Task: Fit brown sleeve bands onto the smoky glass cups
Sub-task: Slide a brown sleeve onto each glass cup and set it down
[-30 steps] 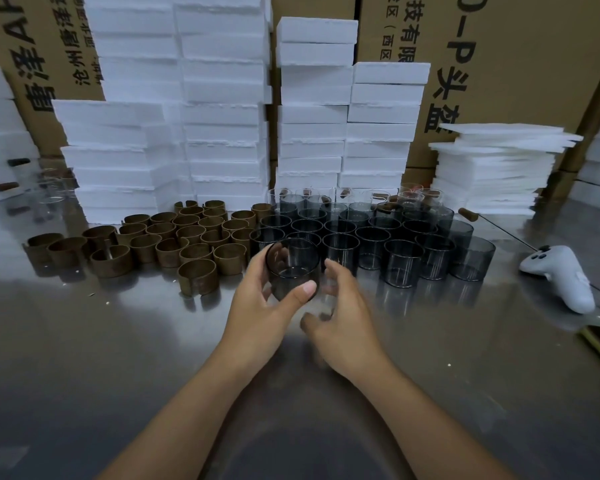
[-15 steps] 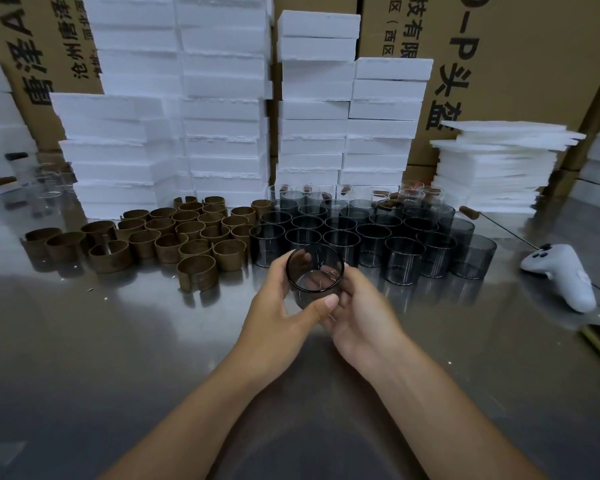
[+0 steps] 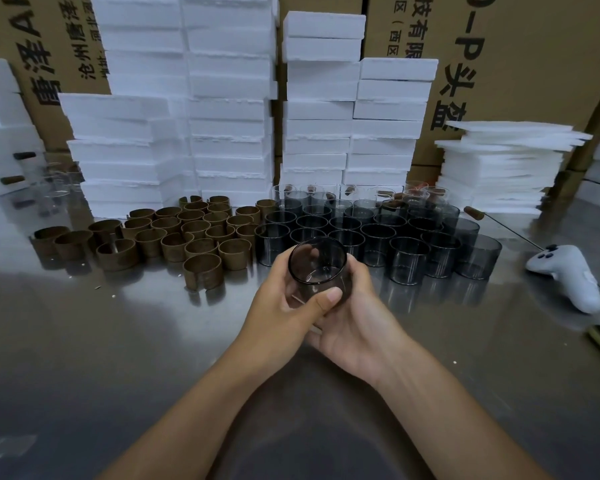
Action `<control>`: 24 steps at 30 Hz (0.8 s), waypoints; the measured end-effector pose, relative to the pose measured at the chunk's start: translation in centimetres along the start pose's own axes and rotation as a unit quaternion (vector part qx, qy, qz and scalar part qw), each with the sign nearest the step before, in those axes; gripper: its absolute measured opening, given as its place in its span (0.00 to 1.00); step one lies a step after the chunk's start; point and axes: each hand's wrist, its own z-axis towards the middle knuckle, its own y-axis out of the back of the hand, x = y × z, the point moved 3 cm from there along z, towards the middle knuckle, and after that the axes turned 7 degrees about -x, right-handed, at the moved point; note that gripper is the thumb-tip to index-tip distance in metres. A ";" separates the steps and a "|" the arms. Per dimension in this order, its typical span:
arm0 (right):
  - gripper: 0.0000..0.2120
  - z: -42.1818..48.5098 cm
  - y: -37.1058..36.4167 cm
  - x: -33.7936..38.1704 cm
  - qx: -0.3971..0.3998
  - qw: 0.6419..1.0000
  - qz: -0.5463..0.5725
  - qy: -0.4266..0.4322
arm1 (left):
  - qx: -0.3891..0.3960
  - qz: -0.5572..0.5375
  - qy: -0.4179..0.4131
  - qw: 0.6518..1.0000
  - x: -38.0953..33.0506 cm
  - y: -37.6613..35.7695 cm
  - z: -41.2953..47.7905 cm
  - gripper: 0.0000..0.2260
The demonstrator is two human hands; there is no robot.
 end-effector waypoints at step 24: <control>0.14 0.1 1.0 1.0 -0.102 0.990 0.059 0.078 | 0.040 -0.020 0.033 0.998 0.6 0.3 0.4 0.24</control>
